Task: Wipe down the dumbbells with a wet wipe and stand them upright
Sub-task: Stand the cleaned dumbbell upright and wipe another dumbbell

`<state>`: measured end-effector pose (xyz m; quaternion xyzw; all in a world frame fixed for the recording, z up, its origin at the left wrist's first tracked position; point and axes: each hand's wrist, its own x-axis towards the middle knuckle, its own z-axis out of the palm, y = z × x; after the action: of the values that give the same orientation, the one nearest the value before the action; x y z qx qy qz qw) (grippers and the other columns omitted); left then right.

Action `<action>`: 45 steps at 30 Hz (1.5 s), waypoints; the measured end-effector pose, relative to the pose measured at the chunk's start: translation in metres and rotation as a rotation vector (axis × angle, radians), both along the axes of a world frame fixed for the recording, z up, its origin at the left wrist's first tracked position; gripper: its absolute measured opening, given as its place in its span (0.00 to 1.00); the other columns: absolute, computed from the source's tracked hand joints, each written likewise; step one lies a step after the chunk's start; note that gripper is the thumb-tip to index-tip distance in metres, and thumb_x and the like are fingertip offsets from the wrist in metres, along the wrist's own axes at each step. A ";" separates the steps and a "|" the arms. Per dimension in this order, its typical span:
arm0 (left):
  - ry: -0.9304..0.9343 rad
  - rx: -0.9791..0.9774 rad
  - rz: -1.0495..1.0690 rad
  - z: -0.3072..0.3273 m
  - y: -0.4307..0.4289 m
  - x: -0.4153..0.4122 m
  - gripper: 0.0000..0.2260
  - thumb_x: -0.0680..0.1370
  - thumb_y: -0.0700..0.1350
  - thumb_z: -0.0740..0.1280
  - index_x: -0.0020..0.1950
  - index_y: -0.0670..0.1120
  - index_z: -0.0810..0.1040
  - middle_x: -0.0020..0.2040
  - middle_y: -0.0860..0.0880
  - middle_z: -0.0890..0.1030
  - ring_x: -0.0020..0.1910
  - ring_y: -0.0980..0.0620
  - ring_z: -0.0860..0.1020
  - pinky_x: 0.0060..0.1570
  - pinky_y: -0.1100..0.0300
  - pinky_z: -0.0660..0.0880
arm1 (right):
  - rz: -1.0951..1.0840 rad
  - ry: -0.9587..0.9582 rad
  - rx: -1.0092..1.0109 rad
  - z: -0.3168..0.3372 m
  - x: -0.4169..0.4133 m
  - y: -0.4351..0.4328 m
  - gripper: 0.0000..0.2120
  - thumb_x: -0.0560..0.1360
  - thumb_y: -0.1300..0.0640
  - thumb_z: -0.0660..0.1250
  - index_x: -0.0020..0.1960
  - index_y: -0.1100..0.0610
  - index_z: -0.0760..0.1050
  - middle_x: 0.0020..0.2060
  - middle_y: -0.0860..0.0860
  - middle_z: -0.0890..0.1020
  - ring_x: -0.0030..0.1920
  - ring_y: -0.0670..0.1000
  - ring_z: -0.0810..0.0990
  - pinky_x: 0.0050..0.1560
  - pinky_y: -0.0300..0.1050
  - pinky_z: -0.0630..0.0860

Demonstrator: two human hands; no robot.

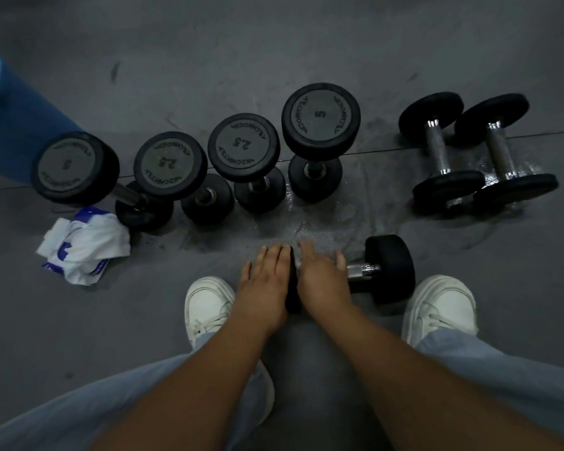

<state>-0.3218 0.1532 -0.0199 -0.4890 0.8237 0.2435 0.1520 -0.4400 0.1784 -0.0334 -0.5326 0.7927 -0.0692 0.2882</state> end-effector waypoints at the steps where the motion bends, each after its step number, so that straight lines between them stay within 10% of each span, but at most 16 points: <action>1: 0.006 0.006 0.005 0.001 0.001 0.000 0.45 0.75 0.51 0.70 0.80 0.48 0.41 0.80 0.50 0.45 0.80 0.48 0.43 0.77 0.44 0.50 | -0.010 0.029 -0.057 0.002 0.002 0.008 0.19 0.75 0.59 0.59 0.66 0.51 0.70 0.47 0.48 0.83 0.55 0.50 0.79 0.73 0.52 0.52; 5: 0.021 0.019 0.021 0.003 -0.003 -0.002 0.45 0.74 0.53 0.70 0.80 0.48 0.43 0.80 0.50 0.47 0.80 0.48 0.45 0.77 0.44 0.50 | -0.230 -0.085 -0.261 0.000 0.019 0.057 0.08 0.73 0.58 0.63 0.47 0.50 0.79 0.37 0.46 0.82 0.42 0.48 0.80 0.57 0.43 0.66; 9: 0.022 0.031 0.017 0.006 -0.001 -0.002 0.48 0.71 0.50 0.72 0.80 0.48 0.43 0.80 0.50 0.47 0.80 0.48 0.44 0.77 0.44 0.49 | -1.382 -0.963 0.031 0.005 0.024 0.034 0.06 0.77 0.68 0.61 0.42 0.61 0.74 0.27 0.53 0.78 0.28 0.50 0.76 0.21 0.32 0.67; 12: 0.031 0.007 0.029 0.001 0.003 0.000 0.44 0.74 0.49 0.70 0.80 0.49 0.43 0.80 0.50 0.46 0.80 0.48 0.44 0.77 0.44 0.49 | -1.590 -1.322 0.174 0.010 0.021 0.010 0.14 0.77 0.70 0.54 0.37 0.61 0.71 0.18 0.50 0.73 0.17 0.45 0.71 0.15 0.31 0.63; 16: 0.030 0.019 0.035 -0.001 0.001 0.000 0.45 0.74 0.50 0.71 0.80 0.49 0.43 0.80 0.50 0.47 0.80 0.48 0.45 0.77 0.44 0.50 | -1.491 -1.244 0.245 0.012 0.032 0.005 0.12 0.80 0.64 0.58 0.60 0.65 0.74 0.53 0.56 0.80 0.50 0.59 0.81 0.45 0.45 0.80; 19: 0.029 0.010 0.034 0.001 0.003 -0.001 0.46 0.74 0.49 0.71 0.80 0.49 0.42 0.80 0.50 0.46 0.80 0.47 0.44 0.77 0.45 0.49 | -1.507 -1.222 0.250 0.005 0.025 0.006 0.12 0.78 0.67 0.61 0.61 0.64 0.75 0.40 0.59 0.78 0.35 0.54 0.76 0.27 0.38 0.76; 23: 0.023 0.012 0.023 0.002 0.004 0.000 0.45 0.74 0.49 0.70 0.80 0.48 0.42 0.80 0.49 0.45 0.80 0.47 0.43 0.77 0.45 0.50 | -1.484 -1.188 0.137 0.000 0.032 0.017 0.08 0.79 0.61 0.65 0.55 0.64 0.77 0.40 0.58 0.81 0.38 0.53 0.79 0.39 0.40 0.77; 28: 0.021 0.026 0.031 0.005 0.003 -0.001 0.45 0.74 0.49 0.70 0.80 0.49 0.42 0.80 0.49 0.46 0.80 0.47 0.43 0.77 0.46 0.50 | -1.203 -0.970 0.152 0.005 0.018 0.021 0.10 0.76 0.57 0.68 0.37 0.58 0.74 0.30 0.53 0.77 0.30 0.51 0.73 0.26 0.36 0.65; 34: 0.048 0.033 0.046 0.005 0.002 -0.001 0.41 0.77 0.47 0.67 0.81 0.49 0.42 0.81 0.49 0.46 0.80 0.47 0.44 0.77 0.46 0.49 | -0.215 -0.117 -0.135 0.009 0.001 0.013 0.04 0.73 0.58 0.67 0.43 0.52 0.72 0.44 0.49 0.75 0.46 0.50 0.73 0.47 0.46 0.72; 45: 0.093 0.072 0.049 0.008 -0.012 -0.003 0.38 0.77 0.47 0.65 0.81 0.47 0.45 0.81 0.48 0.48 0.80 0.46 0.46 0.76 0.47 0.49 | 0.167 0.108 -0.002 0.002 -0.005 0.022 0.21 0.79 0.54 0.58 0.72 0.49 0.64 0.63 0.47 0.77 0.70 0.48 0.68 0.72 0.54 0.53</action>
<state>-0.3252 0.1408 -0.0121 -0.4913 0.8084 0.2991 0.1249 -0.4454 0.2000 -0.0318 -0.6002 0.7599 -0.0170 0.2491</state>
